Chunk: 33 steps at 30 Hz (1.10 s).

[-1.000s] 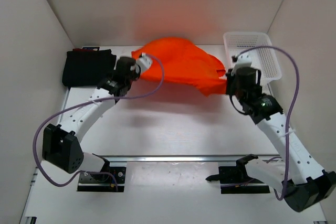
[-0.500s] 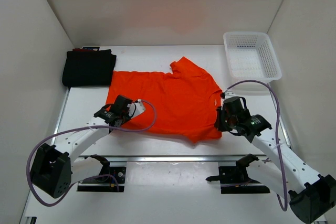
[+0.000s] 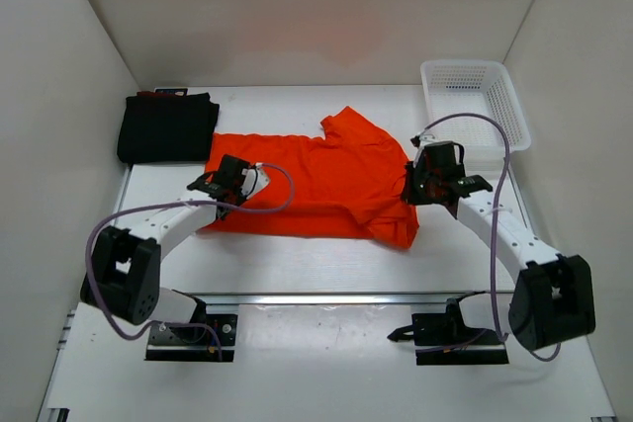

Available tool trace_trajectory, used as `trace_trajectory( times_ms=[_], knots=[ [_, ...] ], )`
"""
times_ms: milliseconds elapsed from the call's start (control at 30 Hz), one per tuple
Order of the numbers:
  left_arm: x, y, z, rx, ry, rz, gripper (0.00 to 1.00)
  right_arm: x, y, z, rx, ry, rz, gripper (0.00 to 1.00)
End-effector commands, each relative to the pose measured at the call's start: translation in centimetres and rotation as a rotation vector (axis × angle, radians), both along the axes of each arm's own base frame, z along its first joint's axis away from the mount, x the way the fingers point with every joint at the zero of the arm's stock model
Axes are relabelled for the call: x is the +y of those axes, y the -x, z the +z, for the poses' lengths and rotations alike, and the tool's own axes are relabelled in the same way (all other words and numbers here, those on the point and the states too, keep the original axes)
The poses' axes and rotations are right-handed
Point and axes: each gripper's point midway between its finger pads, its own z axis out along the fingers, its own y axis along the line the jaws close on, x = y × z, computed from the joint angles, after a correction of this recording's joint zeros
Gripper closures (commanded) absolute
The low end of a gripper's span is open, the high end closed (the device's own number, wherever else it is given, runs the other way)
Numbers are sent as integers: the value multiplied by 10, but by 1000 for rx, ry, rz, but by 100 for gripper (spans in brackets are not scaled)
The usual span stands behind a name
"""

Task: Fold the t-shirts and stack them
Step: Fold the flattened tshirt in 1/3 of the way

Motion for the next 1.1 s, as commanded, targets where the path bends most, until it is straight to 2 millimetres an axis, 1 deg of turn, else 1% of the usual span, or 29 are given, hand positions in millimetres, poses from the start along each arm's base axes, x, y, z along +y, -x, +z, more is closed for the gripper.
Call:
trace_trajectory(
  times_ms=[0,33,67,167,200,233,267,300,333,367,433,467,500,533,567,600,633,667,700,733,767,800,833,867,933,967,1000,1033,1067],
  knots=[
    [1,-34,21,-93,-27,17,95,8,-40,28,-140,16,69,100],
    [-2,-33,15,-68,-38,2,94,10,-44,25,-137,35,92,100],
    [-1,-34,12,-54,-47,1,92,9,-45,17,-112,47,93,100],
    [-3,-40,11,-52,-42,-2,87,10,-48,13,-113,55,106,99],
    [-1,-40,11,-48,-39,9,81,6,-51,10,-109,53,94,100],
    [-1,-41,12,-57,-38,16,72,6,-49,7,-97,56,94,100],
    [2,-42,11,-54,-47,28,66,8,-50,5,-98,60,101,100],
    [1,-45,11,-62,-44,35,54,8,-53,3,-96,63,104,98],
    [4,-51,16,-88,-44,61,44,9,-55,3,-96,77,109,89],
    [10,-54,17,-93,-56,88,41,13,-64,8,-115,85,123,86],
    [20,-75,30,-153,-72,172,32,9,-74,2,-104,142,108,84],
    [33,-79,35,-162,-87,224,31,5,-84,3,-103,169,83,78],
    [44,-92,43,-180,-74,285,29,3,-94,2,-92,175,66,75],
    [46,-104,56,-191,-43,329,29,-4,-100,0,-74,170,38,70],
    [56,-110,62,-200,16,387,29,0,-109,13,-80,124,24,66],
    [58,-116,77,-197,44,412,30,0,-118,27,-103,88,6,66],
    [63,-117,88,-180,119,436,33,3,-117,31,-98,38,-1,64],
    [60,-117,93,-163,192,415,33,3,-117,48,-136,20,-12,63],
    [54,-106,97,-145,227,382,33,0,-109,52,-155,41,-10,58],
    [56,-93,101,-158,217,362,30,3,-97,56,-167,46,8,55],
    [49,-86,100,-152,187,315,28,0,-90,56,-176,81,12,49],
    [42,-68,92,-152,154,286,26,-3,-75,51,-163,93,20,49],
    [37,-52,79,-127,140,256,25,-3,-60,47,-151,92,24,49],
    [38,-35,64,-86,135,255,24,0,-51,42,-132,84,35,49],
    [40,-13,43,-24,174,313,24,-2,-20,28,-47,37,0,51],
    [44,-3,28,19,186,373,25,-6,-4,16,8,42,-8,51],
    [49,6,17,50,215,434,26,-3,6,8,45,38,-10,53],
    [57,8,10,62,237,499,26,-3,19,-2,74,42,-16,53],
    [59,10,1,86,249,526,26,-1,31,-13,98,52,-6,53]
  ],
)
